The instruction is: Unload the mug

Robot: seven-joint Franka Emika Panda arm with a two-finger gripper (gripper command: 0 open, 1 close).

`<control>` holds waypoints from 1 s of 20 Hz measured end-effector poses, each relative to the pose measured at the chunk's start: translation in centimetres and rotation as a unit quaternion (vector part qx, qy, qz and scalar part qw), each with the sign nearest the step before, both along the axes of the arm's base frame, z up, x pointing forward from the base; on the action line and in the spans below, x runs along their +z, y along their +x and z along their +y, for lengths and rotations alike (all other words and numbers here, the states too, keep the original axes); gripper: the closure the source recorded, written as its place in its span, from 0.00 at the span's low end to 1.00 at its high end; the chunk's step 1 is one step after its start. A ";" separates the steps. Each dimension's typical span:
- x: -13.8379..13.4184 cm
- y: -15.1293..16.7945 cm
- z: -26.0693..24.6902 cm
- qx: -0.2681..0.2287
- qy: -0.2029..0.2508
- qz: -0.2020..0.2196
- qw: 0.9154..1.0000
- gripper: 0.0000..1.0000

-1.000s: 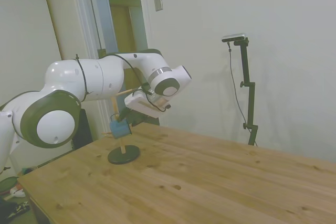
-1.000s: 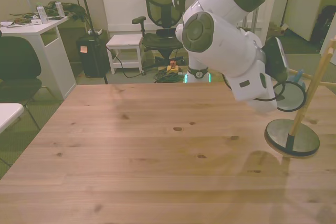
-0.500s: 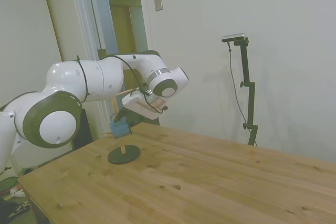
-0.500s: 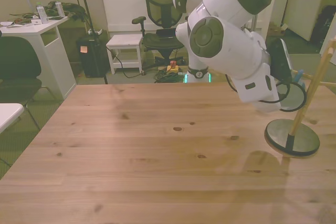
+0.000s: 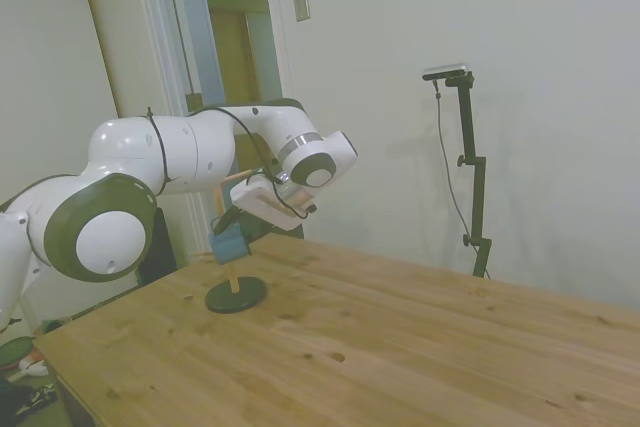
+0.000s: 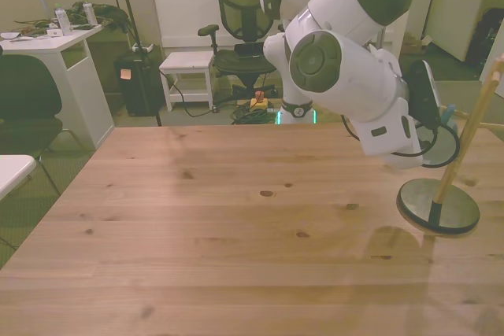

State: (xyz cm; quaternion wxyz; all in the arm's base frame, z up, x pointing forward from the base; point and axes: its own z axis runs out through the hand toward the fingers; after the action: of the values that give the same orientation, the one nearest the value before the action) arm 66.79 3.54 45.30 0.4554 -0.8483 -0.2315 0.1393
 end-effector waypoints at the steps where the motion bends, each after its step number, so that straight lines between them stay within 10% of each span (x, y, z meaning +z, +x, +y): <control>1: -0.1 0.0 0.0 0.000 0.000 0.001 1.000 1.00; 20: -0.6 -0.4 0.2 0.006 0.006 0.013 1.000 1.00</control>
State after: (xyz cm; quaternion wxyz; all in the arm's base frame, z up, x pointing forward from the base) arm 66.43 3.76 44.72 0.4623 -0.8423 -0.2318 0.1521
